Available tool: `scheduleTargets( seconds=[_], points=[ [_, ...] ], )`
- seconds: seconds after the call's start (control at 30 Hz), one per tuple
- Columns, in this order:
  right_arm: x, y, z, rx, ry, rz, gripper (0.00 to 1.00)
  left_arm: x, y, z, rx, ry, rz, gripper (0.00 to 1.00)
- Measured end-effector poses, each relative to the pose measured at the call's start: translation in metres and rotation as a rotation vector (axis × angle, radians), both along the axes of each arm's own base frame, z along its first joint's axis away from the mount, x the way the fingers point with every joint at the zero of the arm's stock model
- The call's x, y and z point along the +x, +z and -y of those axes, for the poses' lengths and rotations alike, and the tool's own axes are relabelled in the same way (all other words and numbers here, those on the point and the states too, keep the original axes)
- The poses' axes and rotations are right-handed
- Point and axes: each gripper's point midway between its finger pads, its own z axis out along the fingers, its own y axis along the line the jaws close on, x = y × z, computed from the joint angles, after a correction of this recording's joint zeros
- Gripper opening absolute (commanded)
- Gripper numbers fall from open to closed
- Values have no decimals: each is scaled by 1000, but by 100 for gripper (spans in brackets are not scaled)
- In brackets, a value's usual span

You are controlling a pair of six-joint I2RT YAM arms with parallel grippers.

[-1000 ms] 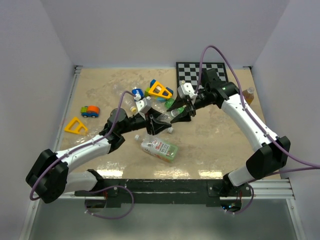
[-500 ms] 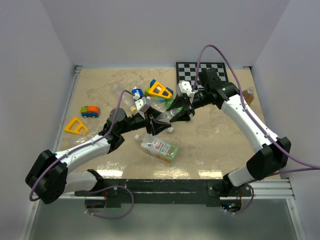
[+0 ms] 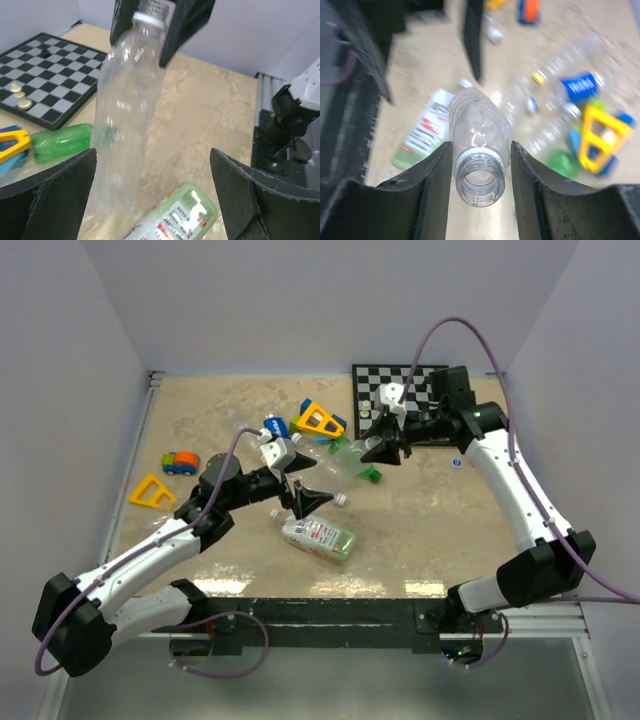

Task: Unscrew the bottle caps
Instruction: Place the plastic bottle at the center of the board.

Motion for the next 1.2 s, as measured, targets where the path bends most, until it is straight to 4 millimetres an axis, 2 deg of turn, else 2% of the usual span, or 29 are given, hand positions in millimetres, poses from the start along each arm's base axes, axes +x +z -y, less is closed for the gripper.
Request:
scheduleTargets(
  seconds=[0.07,0.1,0.2,0.3,0.4,0.5,0.57,0.63,0.93,1.2],
  points=[
    [22,-1,24,-38,-106,21,0,3,8,-8,30,37,30,100],
    [36,-1,45,-70,-185,33,0,6,15,-15,51,74,57,100],
    [62,-4,93,-162,-361,55,0,12,33,-35,90,172,144,100],
    [74,-7,140,-260,-514,65,0,16,44,-54,126,261,221,100],
    [74,-10,173,-344,-626,66,0,18,35,-64,157,304,249,100],
    [74,-11,206,-435,-742,75,0,21,7,-71,231,320,233,100],
    [73,-15,221,-478,-791,65,0,21,-9,-73,277,320,211,100],
    [72,-23,237,-528,-835,33,0,20,-17,-76,302,319,204,100],
    [66,-71,292,-649,-965,-129,1,14,-1,-81,273,329,256,100],
    [82,-107,339,-669,-1053,-230,8,13,-2,-81,275,322,260,100]
  ],
)
